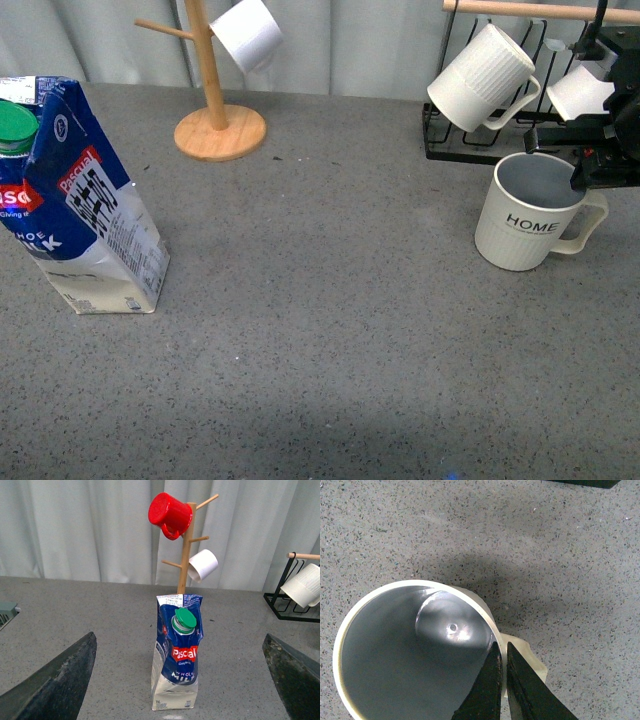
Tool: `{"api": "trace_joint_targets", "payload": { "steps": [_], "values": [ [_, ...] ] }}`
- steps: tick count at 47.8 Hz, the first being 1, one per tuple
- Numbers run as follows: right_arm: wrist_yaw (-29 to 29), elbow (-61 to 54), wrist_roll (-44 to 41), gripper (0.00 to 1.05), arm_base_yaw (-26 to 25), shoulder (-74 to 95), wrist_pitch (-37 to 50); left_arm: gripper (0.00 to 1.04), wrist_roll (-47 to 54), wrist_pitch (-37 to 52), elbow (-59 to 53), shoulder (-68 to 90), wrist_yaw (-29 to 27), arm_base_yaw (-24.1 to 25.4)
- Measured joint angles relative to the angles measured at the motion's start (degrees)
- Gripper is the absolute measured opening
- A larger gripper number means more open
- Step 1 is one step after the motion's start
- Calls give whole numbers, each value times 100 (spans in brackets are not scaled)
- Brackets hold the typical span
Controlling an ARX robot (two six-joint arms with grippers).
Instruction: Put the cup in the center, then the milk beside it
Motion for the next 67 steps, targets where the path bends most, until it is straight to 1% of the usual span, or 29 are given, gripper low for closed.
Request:
{"api": "trace_joint_targets", "payload": {
  "steps": [7, 13, 19, 25, 36, 48, 65, 66, 67],
  "values": [
    [-7, 7, -2, 1, 9, -7, -15, 98, -2, 0, 0, 0, 0, 0],
    [-282, -55, -11, 1, 98, -181, -57, 98, -2, 0, 0, 0, 0, 0],
    [-800, -223, -85, 1, 391, -483, -94, 98, 0, 0, 0, 0, 0, 0],
    [-1016, -234, -46, 1, 807, -549, -83, 98, -2, 0, 0, 0, 0, 0],
    [-1386, -232, 9, 1, 1261, -494, 127, 98, 0, 0, 0, 0, 0, 0],
    [-1403, -199, 136, 1, 1443, -186, 140, 98, -2, 0, 0, 0, 0, 0],
    [-1397, -188, 201, 1, 1480, -153, 160, 98, -2, 0, 0, 0, 0, 0],
    [-1390, -190, 197, 1, 1480, -153, 192, 98, 0, 0, 0, 0, 0, 0],
    [-1386, -190, 197, 6, 1480, -153, 229, 98, 0, 0, 0, 0, 0, 0]
  ]
}}
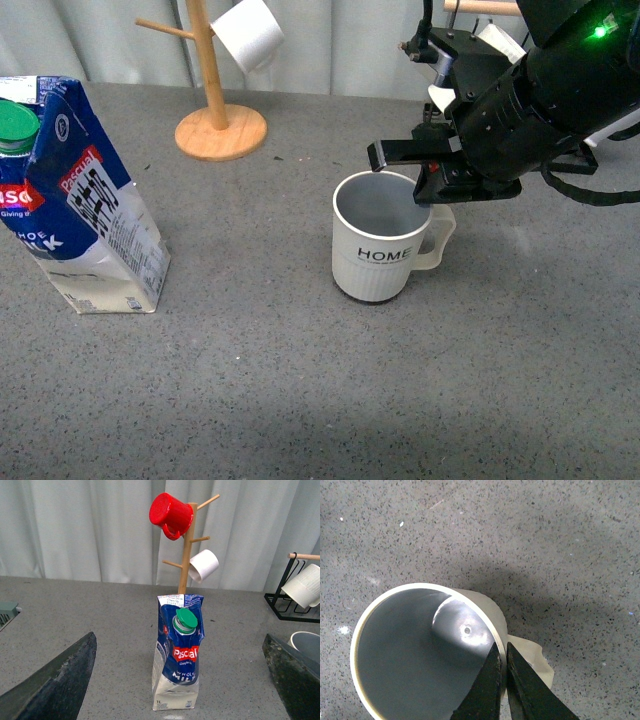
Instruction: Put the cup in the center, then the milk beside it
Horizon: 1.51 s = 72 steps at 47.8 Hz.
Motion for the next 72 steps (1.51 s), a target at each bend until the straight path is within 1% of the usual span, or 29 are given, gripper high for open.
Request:
{"api": "trace_joint_targets", "payload": {
  "steps": [3, 4, 6, 7, 9, 12, 13, 17, 21, 24, 25, 29, 33, 34, 35, 36, 37, 38, 39, 41, 42, 44, 50, 54, 55, 65, 72],
  "values": [
    [-17, 0, 2, 17, -2, 0, 26, 98, -2, 0, 0, 0, 0, 0],
    [-17, 0, 4, 22, -2, 0, 52, 98, -2, 0, 0, 0, 0, 0],
    [-39, 0, 24, 30, -13, 0, 94, 98, 0, 0, 0, 0, 2, 0],
    [-55, 0, 31, 31, -15, -2, 103, 98, -2, 0, 0, 0, 0, 0],
    [-114, -2, 66, 38, -28, -13, 151, 98, -2, 0, 0, 0, 0, 0],
    [-140, -24, 87, 45, -42, -52, 245, 98, -2, 0, 0, 0, 0, 0],
    [-149, -48, 107, 51, -50, -94, 328, 98, -2, 0, 0, 0, 0, 0],
    [-199, -166, 170, 67, -81, -321, 595, 98, 0, 0, 0, 0, 0, 0],
    [-61, -343, 188, 83, -114, -649, 960, 98, -2, 0, 0, 0, 2, 0],
    [369, -597, 15, 96, -131, -970, 1436, 98, 0, 0, 0, 0, 0, 0],
    [476, -675, -39, 97, -142, -1049, 1556, 98, -2, 0, 0, 0, 0, 0],
    [610, -874, -219, 95, -184, -1246, 1749, 98, 0, 0, 0, 0, 0, 0],
    [640, -1038, -328, 95, -221, -1357, 1840, 98, 0, 0, 0, 0, 0, 0],
    [782, -1106, -350, 94, -219, -1344, 1993, 98, 0, 0, 0, 0, 0, 0],
    [1082, -1266, -365, 92, -208, -1311, 2479, 98, -2, 0, 0, 0, 2, 0],
    [1517, -1598, -382, 86, -210, -1296, 3421, 98, -2, 0, 0, 0, 0, 0],
    [1910, -1827, -411, 83, -212, -1287, 4019, 98, -2, 0, 0, 0, 4, 0],
    [2164, -2085, -417, 79, -225, -1290, 4612, 98, 0, 0, 0, 0, 7, 0],
    [2337, -2463, -426, 74, -269, -1325, 5386, 98, 0, 0, 0, 0, 4, 0],
    [2387, -3021, -444, 65, -380, -1473, 6395, 98, 0, 0, 0, 2, -4, 0],
    [2374, -3215, -450, 62, -426, -1565, 6717, 98, 0, 0, 0, 0, -7, 0],
    [2288, -3659, -457, 51, -560, -1928, 7318, 98, 0, 0, 0, 0, -4, 0],
    [2041, -4551, -461, 24, -852, -2583, 7877, 98, 0, 0, 0, 0, 4, 0],
    [1856, -5141, -463, 4, -1010, -2879, 7877, 98, 0, 0, 0, 0, 2, 0],
    [1825, -5217, -466, 1, -1036, -2964, 7862, 98, 0, 0, 0, 0, 2, 0],
    [1537, -5995, -483, 1, -1342, -4201, 7455, 98, 0, 0, 0, 0, 2, 0],
    [1397, -6306, -483, 1, -1469, -4918, 7064, 98, 0, 0, 0, 0, 2, 0]
  ]
}}
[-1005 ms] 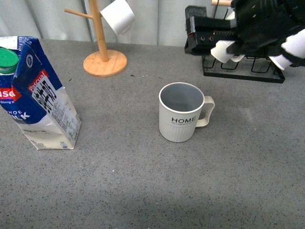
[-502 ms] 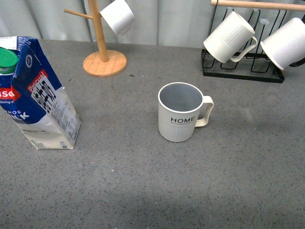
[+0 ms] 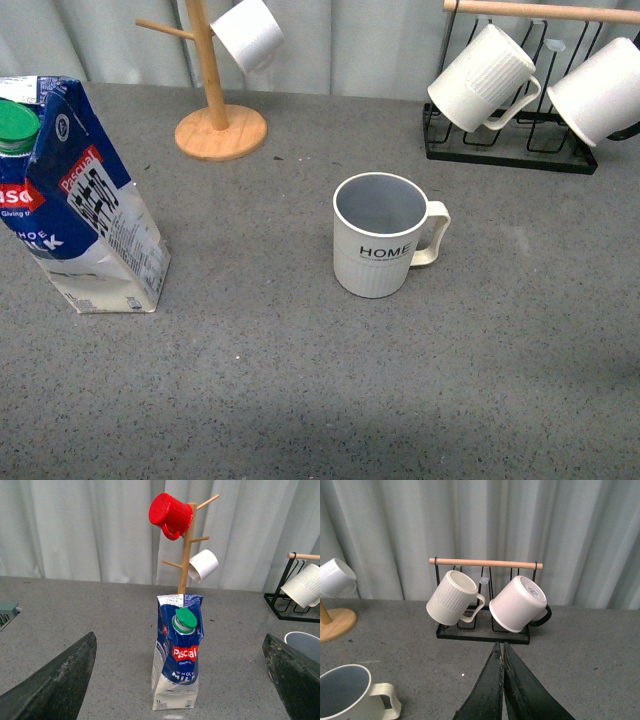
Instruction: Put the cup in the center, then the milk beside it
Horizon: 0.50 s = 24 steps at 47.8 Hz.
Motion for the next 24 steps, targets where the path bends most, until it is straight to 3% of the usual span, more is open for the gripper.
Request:
{"api": "trace_joint_targets", "payload": {
  "steps": [6, 24],
  "values": [
    [-407, -160, 0, 1, -297, -470, -323, 98, 0, 0, 0, 0, 0, 0],
    [-428, -496, 2, 1, -446, -2065, -1565, 98, 0, 0, 0, 0, 0, 0]
  ]
}}
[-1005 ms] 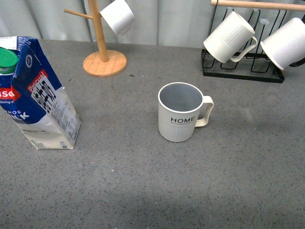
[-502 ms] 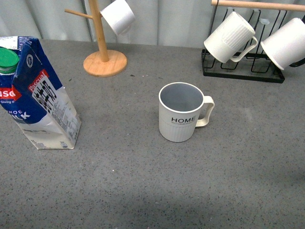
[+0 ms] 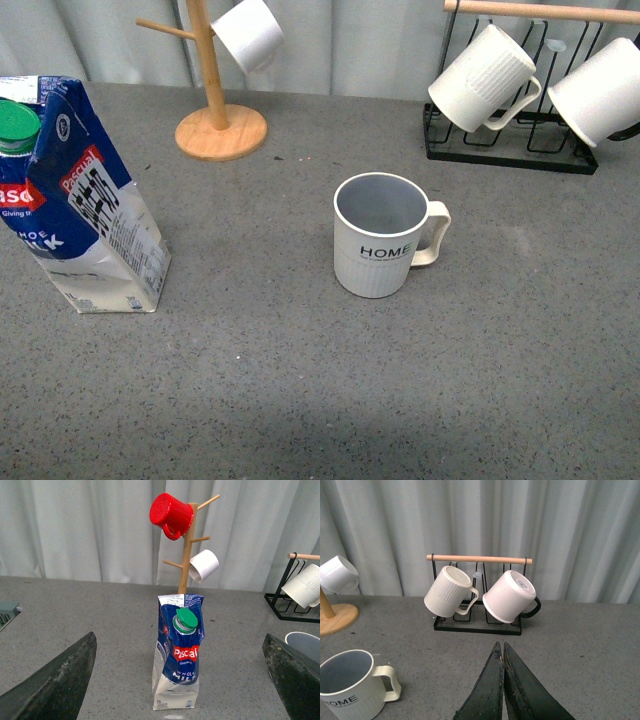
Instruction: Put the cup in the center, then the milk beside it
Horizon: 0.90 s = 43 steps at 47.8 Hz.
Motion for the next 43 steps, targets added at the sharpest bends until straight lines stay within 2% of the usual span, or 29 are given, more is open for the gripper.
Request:
{"api": "trace_joint_targets", "payload": {
  "steps": [15, 43],
  "values": [
    [-13, -83, 0, 1, 0, -1204, -1056, 98, 0, 0, 0, 0, 0, 0],
    [-15, -85, -2, 1, 0, -2634, -2409, 98, 0, 0, 0, 0, 0, 0]
  ]
}}
